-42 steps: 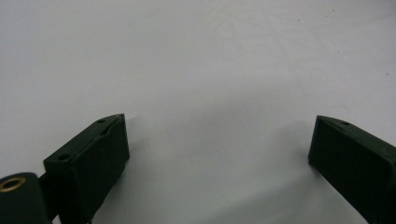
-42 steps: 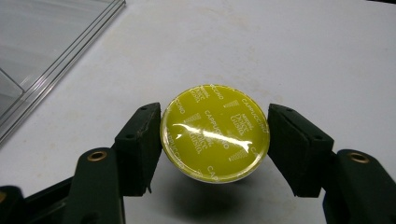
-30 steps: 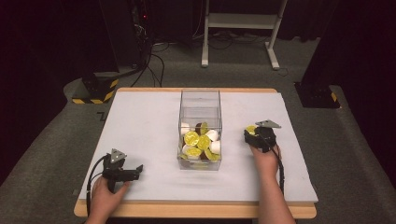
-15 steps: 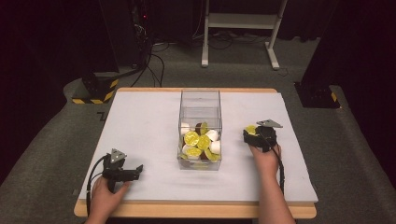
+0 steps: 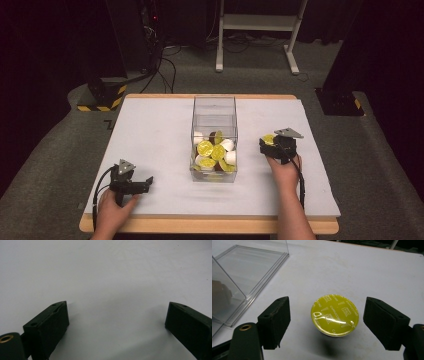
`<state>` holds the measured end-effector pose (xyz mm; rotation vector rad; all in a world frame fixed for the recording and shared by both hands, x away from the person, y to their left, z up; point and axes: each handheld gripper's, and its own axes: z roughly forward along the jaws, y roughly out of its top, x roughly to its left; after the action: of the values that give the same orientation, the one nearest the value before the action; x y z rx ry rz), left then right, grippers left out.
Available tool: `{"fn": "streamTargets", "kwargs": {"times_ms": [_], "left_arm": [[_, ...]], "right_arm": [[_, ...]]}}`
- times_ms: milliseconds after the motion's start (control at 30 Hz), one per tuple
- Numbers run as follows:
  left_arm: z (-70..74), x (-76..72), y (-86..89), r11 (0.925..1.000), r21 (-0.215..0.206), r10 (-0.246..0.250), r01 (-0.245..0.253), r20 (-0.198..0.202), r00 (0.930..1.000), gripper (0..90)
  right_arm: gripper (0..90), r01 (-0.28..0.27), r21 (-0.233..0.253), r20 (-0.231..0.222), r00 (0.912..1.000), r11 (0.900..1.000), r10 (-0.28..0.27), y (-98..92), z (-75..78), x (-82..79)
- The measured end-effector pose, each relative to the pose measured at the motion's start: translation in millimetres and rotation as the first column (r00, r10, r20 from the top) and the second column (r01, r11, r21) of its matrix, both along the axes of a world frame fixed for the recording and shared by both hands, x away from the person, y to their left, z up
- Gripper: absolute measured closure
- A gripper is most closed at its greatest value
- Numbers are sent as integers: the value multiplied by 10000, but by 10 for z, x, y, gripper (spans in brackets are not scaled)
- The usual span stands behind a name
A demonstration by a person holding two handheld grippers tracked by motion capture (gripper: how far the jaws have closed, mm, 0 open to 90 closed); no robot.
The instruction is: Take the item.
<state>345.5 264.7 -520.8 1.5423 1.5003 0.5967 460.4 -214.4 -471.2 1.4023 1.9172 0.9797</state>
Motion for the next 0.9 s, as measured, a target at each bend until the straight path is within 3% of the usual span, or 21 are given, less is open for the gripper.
{"fn": "streamTargets", "kwargs": {"times_ms": [400,900], "left_arm": [[2,1,1,10000,13,-10,10,-23,10000,51],[2,2,0,10000,-85,-5,4,-28,10000,51]], "right_arm": [[240,-460,-25,467,9978,9989,460,97,134,-198],[277,-1052,131,305,9940,9944,1048,251,131,-522]]}}
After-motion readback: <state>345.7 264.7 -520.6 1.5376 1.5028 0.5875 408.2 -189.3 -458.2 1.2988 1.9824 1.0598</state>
